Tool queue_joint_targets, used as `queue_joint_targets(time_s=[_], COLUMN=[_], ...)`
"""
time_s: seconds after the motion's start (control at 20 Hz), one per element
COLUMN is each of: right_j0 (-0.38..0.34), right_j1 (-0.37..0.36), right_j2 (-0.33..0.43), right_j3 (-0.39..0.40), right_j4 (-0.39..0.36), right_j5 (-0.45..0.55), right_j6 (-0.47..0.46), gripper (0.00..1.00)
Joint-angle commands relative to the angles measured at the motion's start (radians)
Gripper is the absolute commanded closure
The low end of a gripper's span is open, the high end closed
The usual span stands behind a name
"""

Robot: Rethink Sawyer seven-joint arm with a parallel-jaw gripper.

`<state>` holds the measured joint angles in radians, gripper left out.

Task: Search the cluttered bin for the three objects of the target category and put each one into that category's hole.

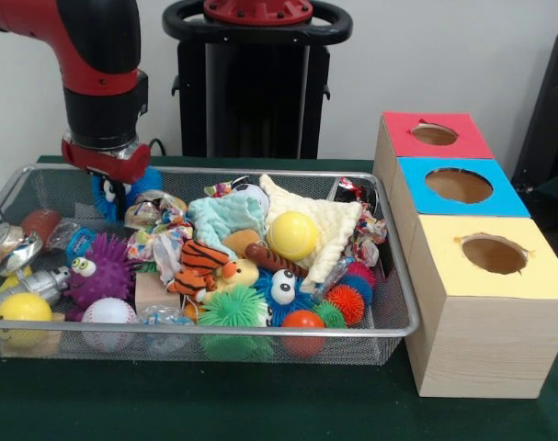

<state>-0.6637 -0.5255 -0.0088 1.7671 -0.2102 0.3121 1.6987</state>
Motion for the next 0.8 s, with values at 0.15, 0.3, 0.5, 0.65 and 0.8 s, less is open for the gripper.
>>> queue_joint_targets(time_s=[0.15,0.3,0.5,0.65,0.8], right_j0=[0.034,0.041,0.049,0.055,0.062], right_j1=[-0.048,-0.052,-0.061,-0.065,-0.064], right_j2=[0.022,0.016,0.013,0.010,0.011], right_j3=[0.035,0.042,0.057,0.065,0.069], right_j4=[0.065,0.076,0.093,0.108,0.121], right_j5=[0.128,0.132,0.135,0.143,0.146], right_j6=[0.147,0.157,0.164,0.169,0.176], gripper=[1.00,1.00,1.00,1.00,1.00])
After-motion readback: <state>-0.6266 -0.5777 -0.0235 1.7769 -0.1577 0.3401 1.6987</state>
